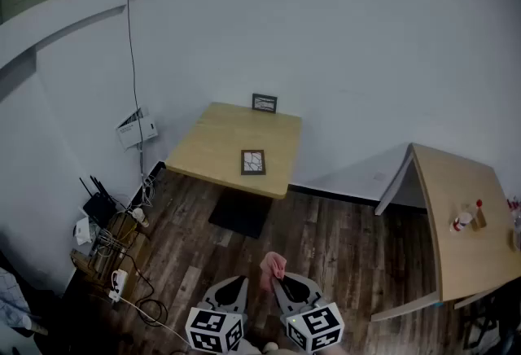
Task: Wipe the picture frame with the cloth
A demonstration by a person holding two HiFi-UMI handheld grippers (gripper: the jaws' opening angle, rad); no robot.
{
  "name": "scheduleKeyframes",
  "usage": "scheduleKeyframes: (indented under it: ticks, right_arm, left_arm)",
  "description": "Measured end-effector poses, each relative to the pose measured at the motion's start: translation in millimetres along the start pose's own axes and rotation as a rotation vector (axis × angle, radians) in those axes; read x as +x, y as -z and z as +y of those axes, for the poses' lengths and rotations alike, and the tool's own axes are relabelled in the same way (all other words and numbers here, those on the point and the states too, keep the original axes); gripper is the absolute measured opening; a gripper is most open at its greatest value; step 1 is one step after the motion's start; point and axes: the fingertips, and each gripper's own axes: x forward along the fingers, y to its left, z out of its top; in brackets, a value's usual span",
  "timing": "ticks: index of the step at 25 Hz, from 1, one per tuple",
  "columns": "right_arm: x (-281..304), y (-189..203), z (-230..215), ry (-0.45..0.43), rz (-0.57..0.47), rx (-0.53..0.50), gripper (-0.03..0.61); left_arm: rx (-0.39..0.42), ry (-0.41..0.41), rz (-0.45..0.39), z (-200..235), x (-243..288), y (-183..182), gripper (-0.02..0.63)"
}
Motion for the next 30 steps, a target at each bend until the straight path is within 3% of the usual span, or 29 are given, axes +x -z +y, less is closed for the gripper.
scheduleKeyframes:
  ticks: [15, 30]
  right_arm:
    - [-31, 6, 8, -0.062, -0.021, -0.014, 0.015]
    - [-32, 9, -9, -0.089, -0.007, 0.038, 0.015]
  left_arm:
    - [-0.077, -0.093, -0.085, -12, -25, 6, 0.004]
    - [-0.108, -0.125, -0.061, -16, -11, 12, 0.005]
